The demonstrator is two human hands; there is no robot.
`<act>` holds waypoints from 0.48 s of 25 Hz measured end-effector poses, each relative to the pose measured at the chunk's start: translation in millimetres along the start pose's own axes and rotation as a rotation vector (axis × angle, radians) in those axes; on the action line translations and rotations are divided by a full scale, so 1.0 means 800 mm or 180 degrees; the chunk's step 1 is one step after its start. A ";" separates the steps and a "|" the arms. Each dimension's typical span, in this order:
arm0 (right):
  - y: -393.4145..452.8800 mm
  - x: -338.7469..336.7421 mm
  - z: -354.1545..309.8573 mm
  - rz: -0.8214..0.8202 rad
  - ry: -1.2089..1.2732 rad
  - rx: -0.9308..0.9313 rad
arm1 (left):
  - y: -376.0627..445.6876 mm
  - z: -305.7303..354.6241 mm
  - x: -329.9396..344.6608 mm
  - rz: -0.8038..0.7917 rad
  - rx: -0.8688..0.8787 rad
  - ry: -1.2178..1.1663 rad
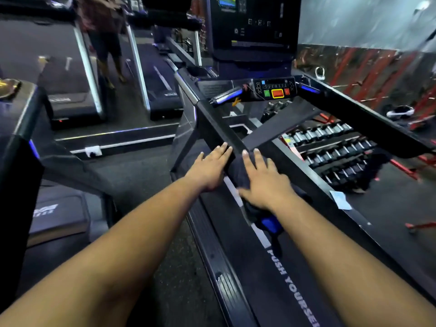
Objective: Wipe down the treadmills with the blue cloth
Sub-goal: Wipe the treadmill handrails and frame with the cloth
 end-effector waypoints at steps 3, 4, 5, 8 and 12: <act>-0.063 0.023 0.011 0.0245 -0.0732 -0.0014 | 0.007 -0.020 0.006 -0.0065 0.0332 0.0245; -0.062 0.028 0.006 0.0428 -0.0871 0.0011 | 0.009 -0.026 0.009 -0.0046 0.0391 0.0216; -0.047 0.030 -0.002 0.0580 -0.0924 0.0032 | 0.009 -0.031 0.011 -0.0026 0.0431 0.0175; 0.011 0.033 -0.044 0.0587 -0.1236 0.0148 | 0.009 -0.036 0.015 0.0042 0.0525 0.0037; -0.022 0.046 -0.046 0.0195 -0.2181 -0.0318 | 0.008 -0.040 0.012 0.0084 0.0626 0.0062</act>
Point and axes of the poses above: each hand's wrist, its own y-axis towards the middle knuckle, its own x-axis out of the palm, z = x × y, the point moved 1 cm from there along y, towards the middle knuckle, and after that the axes turned 6 degrees about z, right-handed, at the moved point
